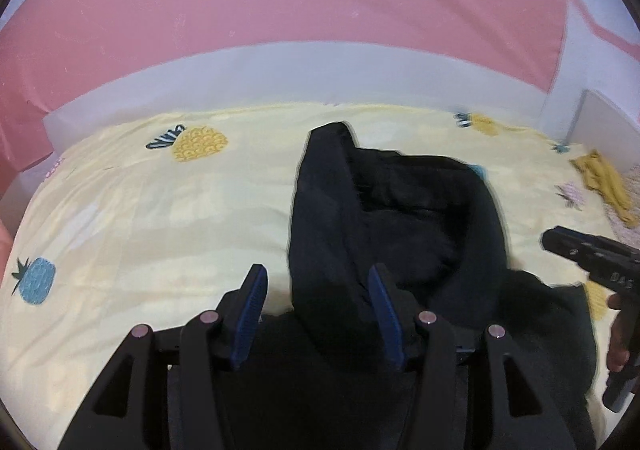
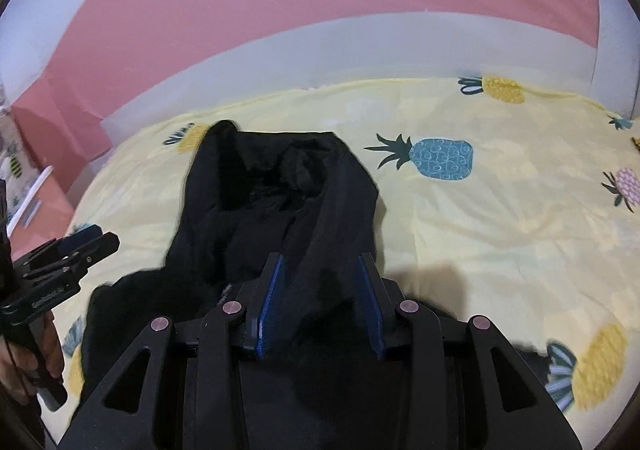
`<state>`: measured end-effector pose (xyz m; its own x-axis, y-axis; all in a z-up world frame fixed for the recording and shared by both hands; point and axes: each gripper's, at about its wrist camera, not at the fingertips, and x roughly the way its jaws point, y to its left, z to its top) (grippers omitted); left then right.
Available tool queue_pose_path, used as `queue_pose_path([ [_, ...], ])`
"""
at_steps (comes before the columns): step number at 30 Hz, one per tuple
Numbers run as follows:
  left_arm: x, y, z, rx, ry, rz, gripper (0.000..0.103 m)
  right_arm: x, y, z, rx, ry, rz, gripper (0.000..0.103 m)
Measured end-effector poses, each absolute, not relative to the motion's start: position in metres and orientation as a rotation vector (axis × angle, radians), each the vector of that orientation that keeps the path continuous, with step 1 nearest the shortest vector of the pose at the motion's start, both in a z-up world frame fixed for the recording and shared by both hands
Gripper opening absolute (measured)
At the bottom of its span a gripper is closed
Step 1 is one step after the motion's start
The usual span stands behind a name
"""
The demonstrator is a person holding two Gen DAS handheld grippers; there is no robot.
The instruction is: Fold large clothes
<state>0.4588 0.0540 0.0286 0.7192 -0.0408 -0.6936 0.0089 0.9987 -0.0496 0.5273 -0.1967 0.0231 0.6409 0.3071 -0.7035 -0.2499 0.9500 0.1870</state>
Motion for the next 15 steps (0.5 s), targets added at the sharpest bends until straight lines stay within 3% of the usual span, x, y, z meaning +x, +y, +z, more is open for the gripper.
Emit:
queue_pose_path([
  [12, 0.576, 0.053, -0.026, -0.101, 0.904, -0.035, 0.054, 0.640, -0.172, -0.013, 0.025, 0.916, 0.294, 0.038],
  [13, 0.579, 0.051, -0.029, -0.097, 0.915, -0.027, 0.035, 0.641, -0.168, -0.017, -0.010, 0.933, 0.272, 0.037],
  [14, 0.578, 0.050, -0.031, -0.097, 0.923, -0.025, 0.014, 0.642, -0.167, -0.016, -0.021, 0.934, 0.262, 0.016],
  [15, 0.576, 0.050, -0.031, -0.099, 0.923, -0.020, 0.010, 0.639, -0.167, -0.014, -0.012, 0.926, 0.270, 0.010],
])
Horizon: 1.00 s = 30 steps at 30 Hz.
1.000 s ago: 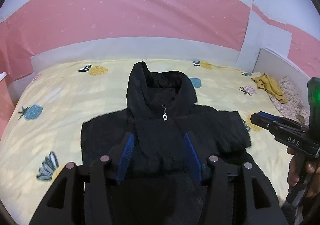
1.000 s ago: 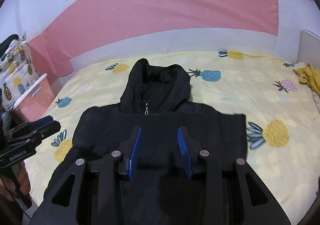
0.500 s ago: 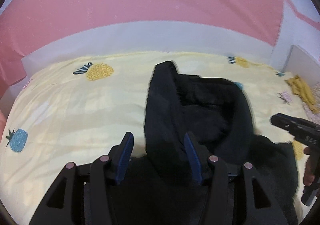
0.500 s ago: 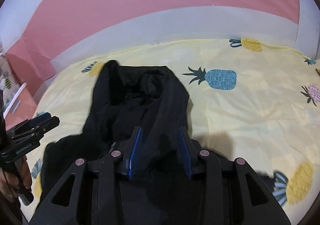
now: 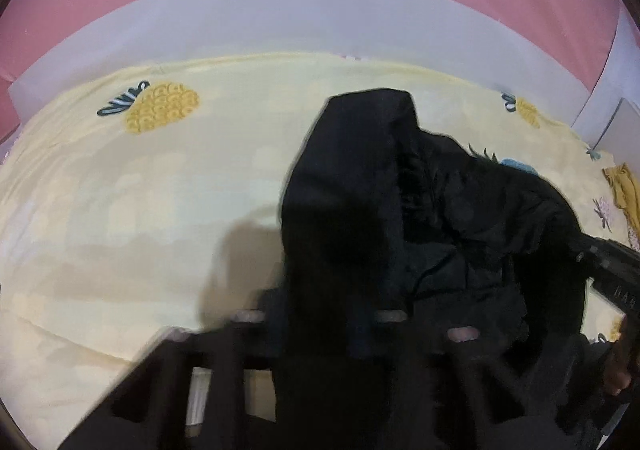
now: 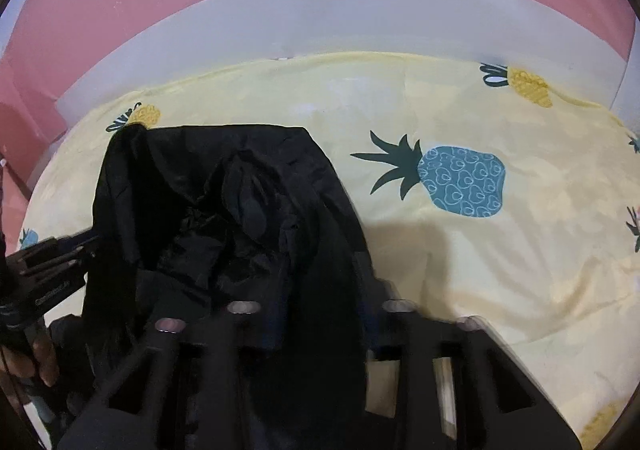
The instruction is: Fold large clothes
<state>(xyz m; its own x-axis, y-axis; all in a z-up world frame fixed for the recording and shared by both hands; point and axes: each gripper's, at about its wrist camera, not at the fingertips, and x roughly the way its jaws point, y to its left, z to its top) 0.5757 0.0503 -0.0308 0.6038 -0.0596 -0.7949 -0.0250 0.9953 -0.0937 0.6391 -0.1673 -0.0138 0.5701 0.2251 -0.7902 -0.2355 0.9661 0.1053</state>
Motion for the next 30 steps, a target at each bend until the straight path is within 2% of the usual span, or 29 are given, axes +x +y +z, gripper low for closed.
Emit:
queue_pose_path([
  [2, 0.562, 0.053, -0.021, -0.099, 0.872, -0.021, 0.005, 0.625, -0.169, 0.000, -0.003, 0.876, 0.291, 0.008],
  [10, 0.471, 0.063, 0.048, -0.189, 0.706, -0.061, 0.004, 0.531, -0.189, 0.064, 0.070, 0.731, 0.347, 0.007],
  [16, 0.388, 0.059, 0.082, -0.194, 0.628, -0.119, 0.004, 0.454, -0.207, 0.084, 0.125, 0.677, 0.375, 0.007],
  [22, 0.317, 0.060, 0.064, -0.226, 0.636, -0.138, 0.004, 0.386, -0.223, 0.054, 0.169, 0.730, 0.388, 0.007],
  [30, 0.263, 0.072, 0.007, -0.255, 0.780, -0.072, 0.004, 0.343, -0.235, -0.008, 0.197, 0.895, 0.376, 0.008],
])
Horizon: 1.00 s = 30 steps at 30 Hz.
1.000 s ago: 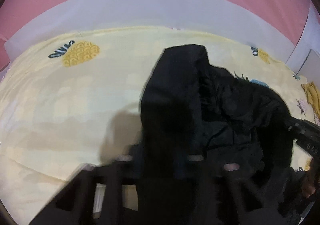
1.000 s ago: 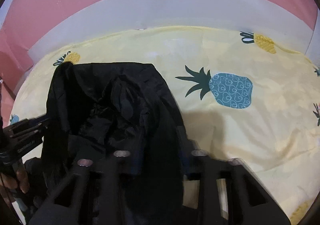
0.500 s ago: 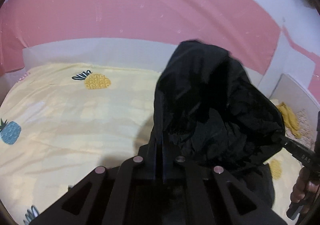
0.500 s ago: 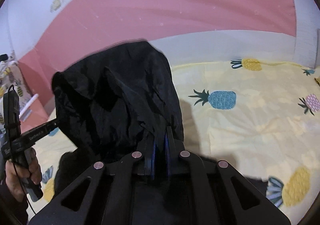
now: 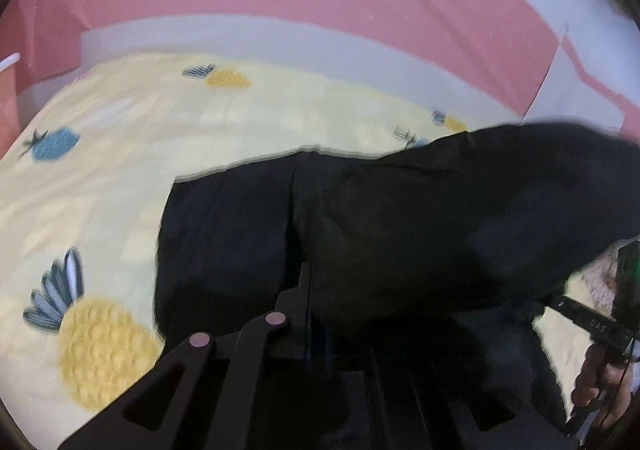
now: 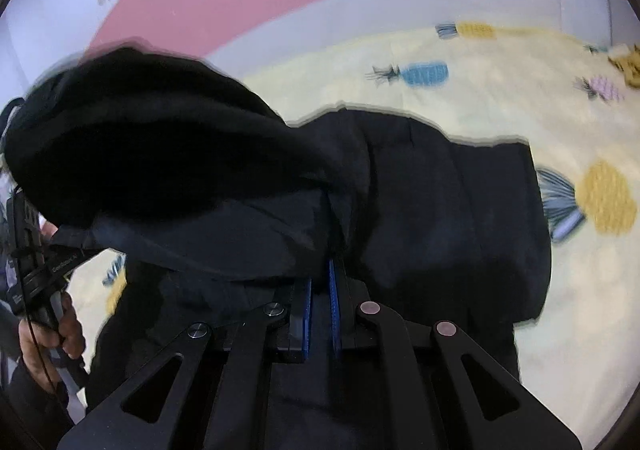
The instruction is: Fold large clothes
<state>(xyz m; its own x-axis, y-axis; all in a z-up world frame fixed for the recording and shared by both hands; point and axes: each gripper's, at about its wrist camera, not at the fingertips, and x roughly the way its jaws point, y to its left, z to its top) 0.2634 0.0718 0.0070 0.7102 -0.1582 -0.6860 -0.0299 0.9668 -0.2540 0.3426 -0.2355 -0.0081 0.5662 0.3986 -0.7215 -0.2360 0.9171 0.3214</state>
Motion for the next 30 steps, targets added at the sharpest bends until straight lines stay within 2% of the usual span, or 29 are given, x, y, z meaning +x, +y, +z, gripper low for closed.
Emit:
queue_pose_path([
  [3, 0.244, 0.077, -0.005, -0.250, 0.816, -0.048, 0.004, 0.334, -0.243, -0.021, 0.184, 0.937, 0.366, 0.008],
  [5, 0.230, 0.082, -0.010, -0.252, 0.841, -0.024, 0.004, 0.333, -0.250, -0.021, 0.185, 0.935, 0.349, 0.020],
  [7, 0.220, 0.089, -0.012, -0.276, 0.845, -0.012, 0.005, 0.332, -0.260, -0.015, 0.216, 0.919, 0.340, 0.026],
  [10, 0.219, 0.092, 0.004, -0.284, 0.805, -0.001, 0.005, 0.331, -0.264, 0.001, 0.259, 0.883, 0.348, 0.029],
  [12, 0.225, 0.084, 0.021, -0.290, 0.770, -0.038, 0.007, 0.339, -0.259, 0.011, 0.294, 0.870, 0.381, 0.035],
  [13, 0.227, 0.079, 0.026, -0.290, 0.753, -0.062, 0.013, 0.343, -0.254, 0.014, 0.308, 0.867, 0.402, 0.039],
  [14, 0.232, 0.072, 0.032, -0.286, 0.734, -0.086, 0.023, 0.343, -0.243, 0.018, 0.311, 0.866, 0.417, 0.039],
  [16, 0.241, 0.054, 0.038, -0.271, 0.707, -0.152, 0.032, 0.344, -0.227, 0.018, 0.294, 0.862, 0.437, 0.039],
  [22, 0.267, 0.017, 0.002, -0.185, 0.785, -0.224, 0.032, 0.347, -0.188, -0.008, 0.166, 0.891, 0.489, 0.039],
  [26, 0.263, 0.021, -0.043, -0.175, 0.860, -0.195, 0.035, 0.343, -0.179, -0.061, 0.108, 1.014, 0.476, 0.039],
  [30, 0.257, 0.023, -0.050, -0.176, 0.847, -0.204, 0.035, 0.339, -0.177, -0.077, 0.118, 0.999, 0.456, 0.039],
])
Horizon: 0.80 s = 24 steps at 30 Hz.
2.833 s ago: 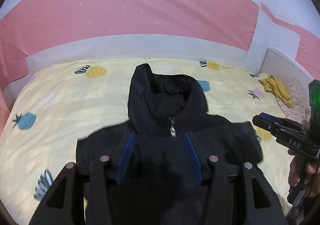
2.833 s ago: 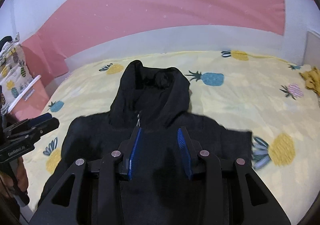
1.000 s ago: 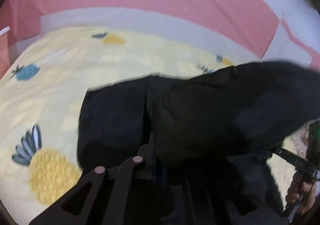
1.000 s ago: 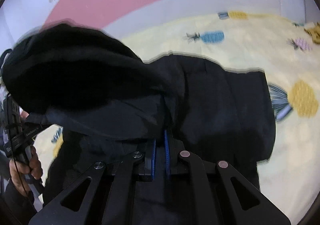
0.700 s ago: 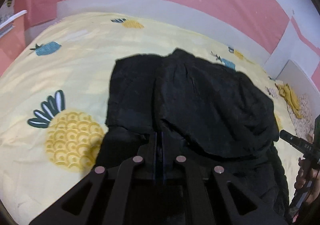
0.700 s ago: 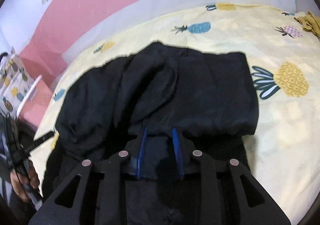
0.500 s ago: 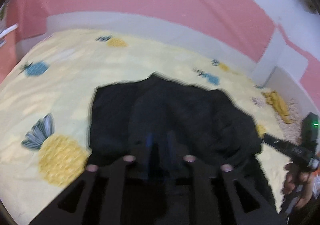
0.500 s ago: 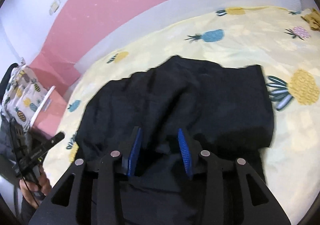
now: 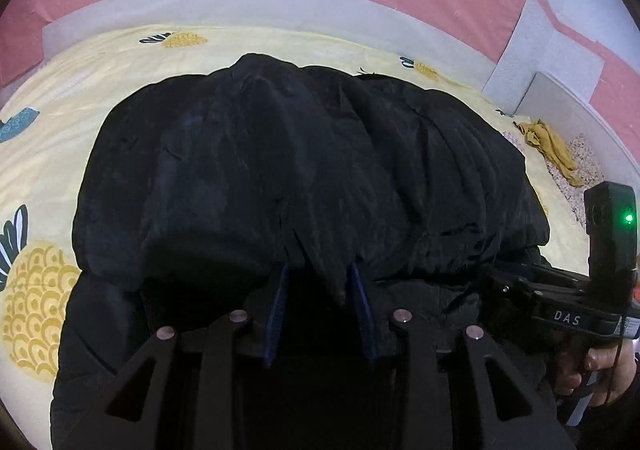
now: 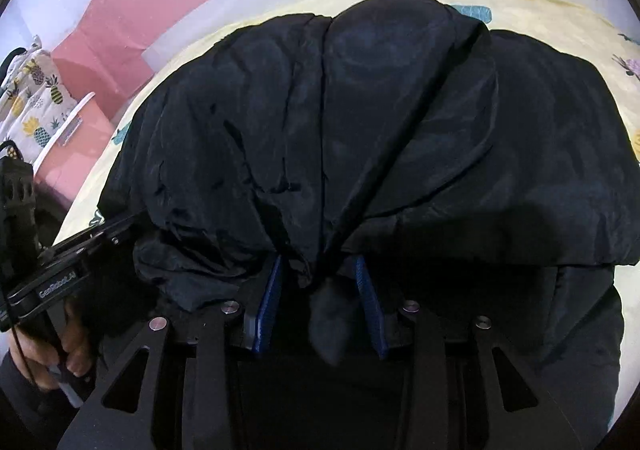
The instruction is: Fold large clothes
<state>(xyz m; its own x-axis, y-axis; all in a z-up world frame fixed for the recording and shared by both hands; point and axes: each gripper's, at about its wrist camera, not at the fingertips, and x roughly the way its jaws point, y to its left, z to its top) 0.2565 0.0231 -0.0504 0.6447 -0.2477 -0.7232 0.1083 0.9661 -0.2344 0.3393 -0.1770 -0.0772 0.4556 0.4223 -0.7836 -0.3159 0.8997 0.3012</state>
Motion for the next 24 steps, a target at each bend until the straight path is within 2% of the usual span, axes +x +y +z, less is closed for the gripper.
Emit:
queue_pose_path([
  [4, 0.251, 0.021, -0.042, -0.166, 0.860, -0.193, 0.036, 0.336, -0.181, -0.063, 0.118, 1.003, 0.459, 0.039],
  [8, 0.239, 0.027, -0.026, -0.174, 0.863, -0.193, 0.037, 0.325, -0.202, -0.022, 0.106, 0.890, 0.463, 0.039],
  [14, 0.252, 0.033, 0.024, -0.195, 0.730, -0.165, 0.039, 0.350, -0.228, 0.030, 0.158, 0.731, 0.422, 0.039],
  [16, 0.271, 0.034, 0.028, -0.197, 0.718, -0.139, 0.040, 0.372, -0.225, 0.028, 0.135, 0.733, 0.408, 0.039],
  [19, 0.299, 0.040, 0.008, -0.177, 0.774, -0.070, 0.040, 0.408, -0.217, -0.004, 0.091, 0.841, 0.334, 0.039],
  [21, 0.308, 0.048, -0.016, -0.186, 0.832, -0.044, 0.040, 0.414, -0.216, -0.031, 0.077, 0.919, 0.305, 0.039],
  [24, 0.303, 0.056, -0.037, -0.193, 0.833, -0.053, 0.040, 0.405, -0.227, -0.055, 0.119, 0.924, 0.342, 0.039],
])
